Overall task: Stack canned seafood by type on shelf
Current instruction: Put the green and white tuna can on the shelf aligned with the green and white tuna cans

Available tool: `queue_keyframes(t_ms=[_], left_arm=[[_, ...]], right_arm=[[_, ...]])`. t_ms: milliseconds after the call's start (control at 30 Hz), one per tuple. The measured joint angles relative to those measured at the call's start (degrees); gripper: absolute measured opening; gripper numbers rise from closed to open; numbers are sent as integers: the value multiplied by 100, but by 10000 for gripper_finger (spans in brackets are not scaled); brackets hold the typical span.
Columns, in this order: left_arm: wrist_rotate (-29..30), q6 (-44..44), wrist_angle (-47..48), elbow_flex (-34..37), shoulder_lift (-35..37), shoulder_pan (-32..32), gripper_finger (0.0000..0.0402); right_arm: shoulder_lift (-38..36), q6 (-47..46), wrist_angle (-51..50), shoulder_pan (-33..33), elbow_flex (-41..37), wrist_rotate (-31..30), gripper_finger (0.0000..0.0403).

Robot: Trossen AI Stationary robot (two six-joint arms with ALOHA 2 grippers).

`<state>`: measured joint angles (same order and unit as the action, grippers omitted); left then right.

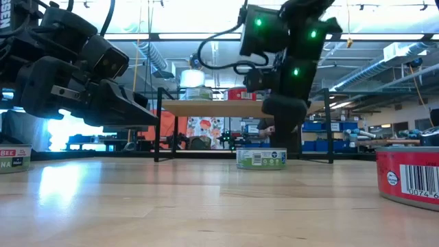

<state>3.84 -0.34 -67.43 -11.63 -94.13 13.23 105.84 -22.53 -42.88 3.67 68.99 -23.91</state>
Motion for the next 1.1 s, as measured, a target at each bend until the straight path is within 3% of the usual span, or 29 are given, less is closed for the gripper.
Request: queue_keyframes(t_ms=[367,567,933,1100], left_arm=[[131,13,5,-16,0,0,6],[675,33,-3,-16,0,-53,6],[699,38,32,-29,0,-784,6],[700,449,579,-327,-22,-987,6]], right_arm=[[-3,303,1786,284,-499,1256,6],[0,426,2200,674,-450,1169,9],[0,373,3515,1250,-545,968,10],[0,451,3932,1422,-765,783,9]])
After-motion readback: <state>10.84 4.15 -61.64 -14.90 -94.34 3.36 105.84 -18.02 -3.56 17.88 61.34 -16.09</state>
